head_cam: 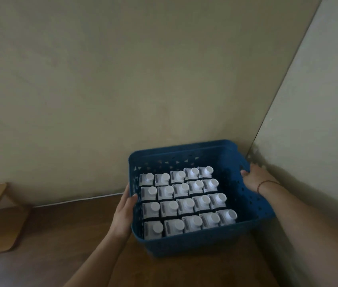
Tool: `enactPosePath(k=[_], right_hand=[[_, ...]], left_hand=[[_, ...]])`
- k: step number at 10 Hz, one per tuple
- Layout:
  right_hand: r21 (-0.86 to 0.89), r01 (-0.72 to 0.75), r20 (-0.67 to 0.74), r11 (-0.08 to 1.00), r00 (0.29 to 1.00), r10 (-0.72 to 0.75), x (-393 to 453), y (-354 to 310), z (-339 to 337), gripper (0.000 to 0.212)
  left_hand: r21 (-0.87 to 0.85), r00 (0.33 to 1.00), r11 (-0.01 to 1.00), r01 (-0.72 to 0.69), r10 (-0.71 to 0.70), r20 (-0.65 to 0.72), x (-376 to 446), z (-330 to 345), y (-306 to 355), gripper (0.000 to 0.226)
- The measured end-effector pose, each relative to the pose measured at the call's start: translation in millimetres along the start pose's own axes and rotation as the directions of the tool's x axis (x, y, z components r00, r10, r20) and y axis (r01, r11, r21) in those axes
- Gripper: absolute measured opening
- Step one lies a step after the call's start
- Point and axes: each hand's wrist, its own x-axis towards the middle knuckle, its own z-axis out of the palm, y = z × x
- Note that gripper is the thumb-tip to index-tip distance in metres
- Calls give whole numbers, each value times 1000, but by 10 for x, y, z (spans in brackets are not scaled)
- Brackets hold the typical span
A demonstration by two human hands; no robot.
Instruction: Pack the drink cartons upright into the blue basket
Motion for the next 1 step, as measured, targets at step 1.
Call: enactPosePath(k=[1], right_hand=[[55,17,-112,998,994,-11,-194,8,-95,65]], left_hand=[[123,999,991,42,-40,-26,-359,-18,-30,56]])
